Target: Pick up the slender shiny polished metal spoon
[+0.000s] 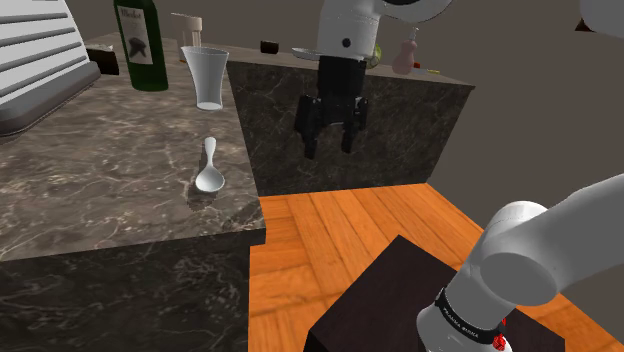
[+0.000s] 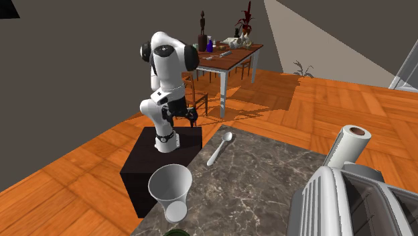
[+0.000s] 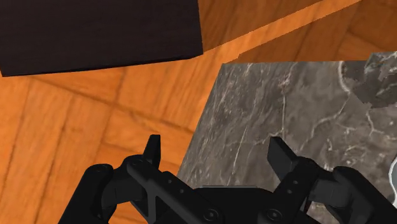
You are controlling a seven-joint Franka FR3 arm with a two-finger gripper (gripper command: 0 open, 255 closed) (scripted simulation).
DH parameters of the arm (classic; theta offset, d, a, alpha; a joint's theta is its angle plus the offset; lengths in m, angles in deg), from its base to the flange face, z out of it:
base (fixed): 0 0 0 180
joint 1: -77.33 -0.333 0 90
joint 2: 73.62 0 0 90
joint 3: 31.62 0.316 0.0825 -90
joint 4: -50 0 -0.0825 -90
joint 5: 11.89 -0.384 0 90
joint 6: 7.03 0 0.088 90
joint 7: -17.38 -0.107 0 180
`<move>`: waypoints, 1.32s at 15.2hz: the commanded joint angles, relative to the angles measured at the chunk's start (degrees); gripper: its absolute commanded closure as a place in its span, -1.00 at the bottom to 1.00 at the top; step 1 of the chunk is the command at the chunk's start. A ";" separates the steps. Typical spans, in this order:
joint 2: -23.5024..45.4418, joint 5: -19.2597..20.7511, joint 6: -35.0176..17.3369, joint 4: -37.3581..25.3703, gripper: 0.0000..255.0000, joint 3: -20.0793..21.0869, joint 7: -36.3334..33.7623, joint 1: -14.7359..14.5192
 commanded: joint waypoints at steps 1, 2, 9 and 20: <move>3.00 -1.04 -1.24 -2.73 -1.00 2.08 -4.40 0.31; 4.68 -1.32 -1.81 -4.33 -1.00 3.09 -6.49 0.49; 18.04 -0.22 -5.36 -17.53 -1.00 9.73 -21.67 1.52; 31.37 5.08 -9.76 -28.52 -1.00 13.75 -34.72 0.08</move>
